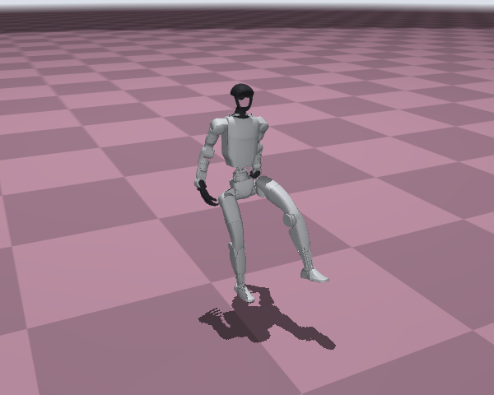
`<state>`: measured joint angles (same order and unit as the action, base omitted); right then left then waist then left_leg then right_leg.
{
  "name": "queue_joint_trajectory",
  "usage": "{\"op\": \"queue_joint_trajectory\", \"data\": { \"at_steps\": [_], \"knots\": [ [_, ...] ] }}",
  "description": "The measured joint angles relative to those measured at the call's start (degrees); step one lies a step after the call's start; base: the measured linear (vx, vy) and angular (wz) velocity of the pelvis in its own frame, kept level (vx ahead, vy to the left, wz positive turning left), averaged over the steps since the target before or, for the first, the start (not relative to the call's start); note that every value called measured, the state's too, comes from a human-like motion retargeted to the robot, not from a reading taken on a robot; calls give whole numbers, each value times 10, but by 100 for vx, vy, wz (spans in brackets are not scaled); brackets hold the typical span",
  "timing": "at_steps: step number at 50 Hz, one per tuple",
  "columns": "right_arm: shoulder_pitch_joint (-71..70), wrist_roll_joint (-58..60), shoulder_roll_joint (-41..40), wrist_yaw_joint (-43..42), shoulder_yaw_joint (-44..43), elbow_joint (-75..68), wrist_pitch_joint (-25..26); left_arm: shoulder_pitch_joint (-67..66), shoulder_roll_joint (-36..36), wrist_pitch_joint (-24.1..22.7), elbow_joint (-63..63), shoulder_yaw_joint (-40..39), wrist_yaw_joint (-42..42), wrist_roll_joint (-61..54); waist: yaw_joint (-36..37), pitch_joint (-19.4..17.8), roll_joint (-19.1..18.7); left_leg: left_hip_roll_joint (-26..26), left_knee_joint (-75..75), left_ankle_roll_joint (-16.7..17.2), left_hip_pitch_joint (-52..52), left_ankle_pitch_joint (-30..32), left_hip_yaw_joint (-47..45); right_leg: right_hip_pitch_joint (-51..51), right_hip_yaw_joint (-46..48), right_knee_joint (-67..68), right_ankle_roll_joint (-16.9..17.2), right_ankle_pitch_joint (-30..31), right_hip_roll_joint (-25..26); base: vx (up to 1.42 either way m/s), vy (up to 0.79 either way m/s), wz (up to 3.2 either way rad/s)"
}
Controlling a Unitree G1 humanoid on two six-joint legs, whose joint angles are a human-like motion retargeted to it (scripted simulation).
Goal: Kungfu
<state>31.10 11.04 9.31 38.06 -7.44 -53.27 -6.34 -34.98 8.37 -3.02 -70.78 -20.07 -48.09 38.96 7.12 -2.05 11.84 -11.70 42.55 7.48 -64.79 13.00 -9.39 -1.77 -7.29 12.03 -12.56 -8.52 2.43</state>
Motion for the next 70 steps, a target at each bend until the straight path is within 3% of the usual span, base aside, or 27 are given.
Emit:
{"op": "queue_joint_trajectory", "data": {
  "at_steps": [5, 9, 13, 15, 19, 22, 25, 27, 30, 32, 37, 40, 44, 46, 48, 50, 52, 53, 55, 57, 58, 60, 62, 63, 66, 70],
  "knots": [
    [4, 30, 26, 83, 35, 32, 0, -14, 57, -78, 149, 46, -119, 28, -47, 56, -4, -41, 303, -55, -9, -63, -92, -40, 36, 5, 9, -13, -2, 24, -4, 51],
    [13, 34, 38, 107, 42, 57, -10, -25, 82, -119, 210, 66, -156, 15, -72, 104, -7, -11, 482, -30, 25, -71, -114, -66, 58, -11, 43, -14, -19, 20, -4, 29],
    [25, 33, 36, 104, 39, 80, -22, -34, 64, -121, 210, 76, -176, 3, -103, 132, 2, 48, 570, -4, 92, -69, -152, -78, 56, -32, 74, -14, -50, 11, 2, 34],
    [17, 35, 39, 112, 33, 77, -24, -18, 60, -105, 189, 78, -215, -30, -131, 150, -17, 74, 600, 12, 90, -65, -133, -101, 70, -16, 73, -26, -44, 14, -3, 58],
    [15, 55, 34, 107, 28, 64, -24, -5, 48, -104, 193, 74, -184, 12, -154, 174, -27, 113, 571, 25, 104, -61, -125, -122, 67, -13, 73, -37, -55, 17, -1, 18],
    [14, 65, 18, 90, 17, 35, -24, 33, 68, -124, 219, 42, -140, 172, -149, 175, -27, 118, 512, 20, 109, -64, -110, -127, 59, -8, 74, -45, -57, 17, -3, -16],
    [10, 76, -2, 47, -3, -6, -12, 110, 114, -115, 253, -6, -63, 344, -136, 164, -21, 108, 429, 7, 114, -61, -99, -119, 53, -5, 81, -50, -55, 16, -6, -14],
    [10, 70, -14, 10, -22, -33, -6, 172, 150, -100, 278, -23, -34, 356, -126, 161, -18, 103, 361, -2, 113, -57, -95, -111, 49, -7, 93, -51, -53, 26, -8, -10],
    [2, 15, -30, -63, -56, -56, 3, 302, 178, -70, 305, -35, -55, 220, -108, 159, -18, 99, 245, -8, 109, -50, -92, -100, 37, -9, 119, -50, -48, 23, -4, -22],
    [-16, -66, -36, -95, -82, -56, -1, 391, 178, -50, 337, -17, -52, 51, -99, 155, -23, 96, 160, -9, 109, -39, -92, -91, 24, -11, 134, -50, -40, 20, 0, -50],
    [-98, -284, -30, -117, -116, -21, -9, 553, 147, -63, 459, 64, 62, -304, -87, 144, -51, 89, -45, 25, 124, 25, -71, -63, -30, -16, 147, -51, -20, 27, 10, -111],
    [-173, -377, -27, -116, -117, 5, -15, 623, 114, -98, 512, 109, 151, -427, -76, 139, -73, 90, -134, 44, 126, 72, -19, -55, -86, -11, 155, -52, -12, 35, 27, -186],
    [-281, -453, -36, -114, -73, 28, -38, 690, 35, -143, 523, 170, 240, -547, -53, 124, -98, 100, -218, 70, 150, 118, 120, -62, -156, 15, 169, -56, -22, 39, 45, -249],
    [-337, -469, -42, -105, -32, 32, -38, 708, -6, -152, 513, 202, 238, -609, -39, 104, -102, 113, -248, 75, 188, 147, 190, -71, -194, 39, 170, -72, -44, 33, 67, -305],
    [-392, -472, -53, -86, 15, 31, -25, 717, -39, -135, 495, 228, 182, -661, -28, 77, -101, 133, -263, 75, 236, 151, 199, -89, -224, 77, 173, -109, -86, 30, 79, -316],
    [-441, -473, -83, -52, 66, 26, -2, 717, -56, -91, 465, 248, 77, -685, -30, 64, -114, 67, -244, 75, 247, -18, 168, -137, -214, 125, 155, -133, -63, 18, 36, -291],
    [-467, -479, -104, -4, 119, 22, 31, 696, -74, -57, 428, 258, -43, -660, -42, 68, -101, 56, -172, 9, 217, -171, 72, -212, -218, 191, 199, -155, -99, 41, 58, -236],
    [-473, -483, -116, 21, 147, 21, 48, 680, -77, -53, 407, 263, -95, -634, -62, 72, -106, 48, -140, 11, 200, -200, 58, -250, -198, 226, 233, -156, -106, 22, 58, -161],
    [-499, -488, -144, 74, 200, 22, 81, 669, -63, -78, 362, 271, -145, -576, -111, 64, -135, 20, -58, 12, 119, -238, 61, -334, -96, 282, 276, -130, -87, -19, 36, -144],
    [-528, -490, -155, 106, 220, 13, 113, 665, -64, -108, 313, 291, -139, -538, -95, 27, -146, -30, -11, 13, 82, -261, 33, -409, 41, 320, 276, -91, -107, -47, 44, -225],
    [-540, -497, -157, 113, 230, 7, 130, 661, -72, -119, 284, 300, -136, -526, -93, 19, -150, -42, 23, 4, 59, -280, 19, -435, 108, 325, 276, -72, -143, -31, 70, -177],
    [-539, -506, -157, 115, 242, 1, 143, 643, -115, -112, 230, 306, -145, -511, -103, 11, -124, -10, 75, -33, 51, -316, -44, -473, 149, 350, 257, -65, -240, -3, 72, -86],
    [-518, -503, -157, 110, 246, 5, 120, 624, -135, -87, 212, 308, -163, -516, -111, 15, -97, 12, 92, -47, 40, -323, -67, -504, 108, 347, 253, -76, -255, 12, 32, -47],
    [-509, -498, -154, 105, 248, 9, 105, 617, -144, -85, 207, 306, -167, -512, -113, 15, -91, 14, 101, -50, 31, -327, -64, -510, 86, 335, 270, -82, -247, 2, 14, -54],
    [-495, -478, -120, 88, 260, 21, 41, 623, -142, -80, 221, 305, -162, -515, -116, 14, -97, 18, 118, -55, 16, -339, -44, -504, 77, 292, 276, -71, -236, -2, 23, -51],
    [-502, -457, -61, 67, 285, 47, -61, 653, -117, -23, 253, 288, -150, -558, -115, 17, -91, 21, 100, -60, 32, -346, -44, -478, 67, 225, 276, -36, -228, 3, 23, -52]
  ]
}}
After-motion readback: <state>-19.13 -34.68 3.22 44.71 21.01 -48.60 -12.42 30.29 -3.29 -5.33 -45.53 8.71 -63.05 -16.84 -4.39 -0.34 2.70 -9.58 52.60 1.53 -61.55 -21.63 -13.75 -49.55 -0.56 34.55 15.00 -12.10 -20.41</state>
